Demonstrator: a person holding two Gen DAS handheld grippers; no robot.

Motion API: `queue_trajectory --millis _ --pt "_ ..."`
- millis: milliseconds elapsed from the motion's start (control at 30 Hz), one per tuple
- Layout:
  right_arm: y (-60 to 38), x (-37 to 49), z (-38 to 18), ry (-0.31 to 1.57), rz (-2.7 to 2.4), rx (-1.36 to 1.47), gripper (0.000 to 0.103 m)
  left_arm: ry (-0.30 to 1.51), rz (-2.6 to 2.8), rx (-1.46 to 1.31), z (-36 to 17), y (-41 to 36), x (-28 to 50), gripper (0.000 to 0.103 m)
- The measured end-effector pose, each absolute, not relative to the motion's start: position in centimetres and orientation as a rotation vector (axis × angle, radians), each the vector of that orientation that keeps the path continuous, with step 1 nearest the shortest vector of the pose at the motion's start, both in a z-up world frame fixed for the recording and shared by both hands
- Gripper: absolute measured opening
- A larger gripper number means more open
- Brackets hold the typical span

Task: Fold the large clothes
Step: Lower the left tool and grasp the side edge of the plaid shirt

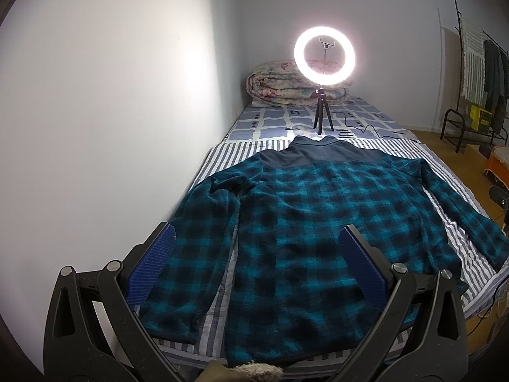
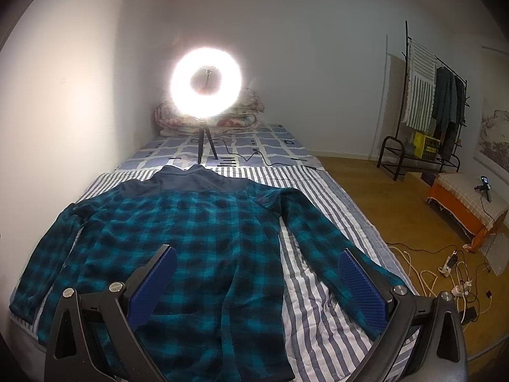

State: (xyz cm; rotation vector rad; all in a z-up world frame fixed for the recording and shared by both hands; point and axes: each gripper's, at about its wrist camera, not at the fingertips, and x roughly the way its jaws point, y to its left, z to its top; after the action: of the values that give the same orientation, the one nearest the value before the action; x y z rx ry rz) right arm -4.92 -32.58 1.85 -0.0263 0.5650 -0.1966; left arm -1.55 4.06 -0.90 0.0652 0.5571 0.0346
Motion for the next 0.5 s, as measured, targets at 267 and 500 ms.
queue_trajectory --millis 267,500 --pt "-31.5 -4.5 1.7 0.565 -0.165 -0.02 0.103 0.565 0.073 0.049 -1.6 6.1 -2.4 0.103" --pt "-28.7 -3.8 1.7 0.514 -0.047 -0.047 0.103 0.591 0.1 -0.002 -3.9 9.4 -4.5 0.099"
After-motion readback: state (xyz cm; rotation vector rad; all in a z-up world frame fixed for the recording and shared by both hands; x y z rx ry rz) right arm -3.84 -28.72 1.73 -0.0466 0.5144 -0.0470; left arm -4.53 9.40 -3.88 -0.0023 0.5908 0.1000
